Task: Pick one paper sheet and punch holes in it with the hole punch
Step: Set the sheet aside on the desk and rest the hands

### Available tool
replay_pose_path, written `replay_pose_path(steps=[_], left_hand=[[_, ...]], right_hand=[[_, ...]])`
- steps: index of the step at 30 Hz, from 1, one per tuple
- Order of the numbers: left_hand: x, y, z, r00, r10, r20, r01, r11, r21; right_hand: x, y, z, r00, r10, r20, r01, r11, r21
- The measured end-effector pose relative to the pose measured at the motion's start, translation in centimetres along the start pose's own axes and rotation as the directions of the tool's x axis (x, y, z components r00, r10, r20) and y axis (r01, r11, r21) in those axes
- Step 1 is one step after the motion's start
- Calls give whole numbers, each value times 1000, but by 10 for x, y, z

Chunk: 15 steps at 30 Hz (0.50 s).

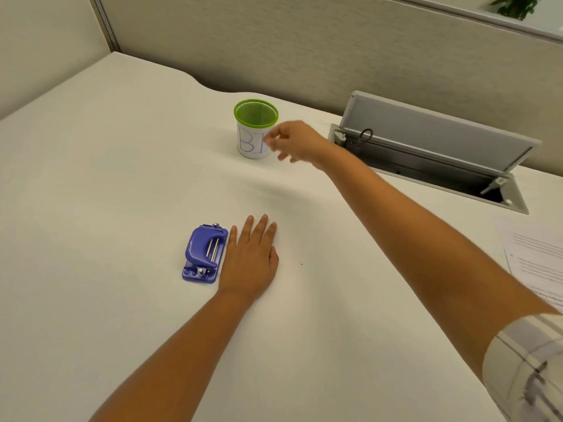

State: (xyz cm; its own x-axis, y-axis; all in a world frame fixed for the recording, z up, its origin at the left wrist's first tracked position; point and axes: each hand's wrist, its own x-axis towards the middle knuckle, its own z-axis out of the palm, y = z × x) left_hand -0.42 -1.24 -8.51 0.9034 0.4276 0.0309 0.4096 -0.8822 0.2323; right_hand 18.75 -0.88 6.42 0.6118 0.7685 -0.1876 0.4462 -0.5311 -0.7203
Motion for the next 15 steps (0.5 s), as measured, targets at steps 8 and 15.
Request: replay_pose_path(steps=[8, 15], left_hand=[[1, 2, -2, 1000, -9, -4, 9, 1000, 26], [-1, 3, -3, 1000, -7, 0, 7, 1000, 16]], right_hand=[[-112, 77, 37, 982, 169, 89, -160, 982, -95], [-162, 97, 71, 988, 156, -6, -152, 949, -278]])
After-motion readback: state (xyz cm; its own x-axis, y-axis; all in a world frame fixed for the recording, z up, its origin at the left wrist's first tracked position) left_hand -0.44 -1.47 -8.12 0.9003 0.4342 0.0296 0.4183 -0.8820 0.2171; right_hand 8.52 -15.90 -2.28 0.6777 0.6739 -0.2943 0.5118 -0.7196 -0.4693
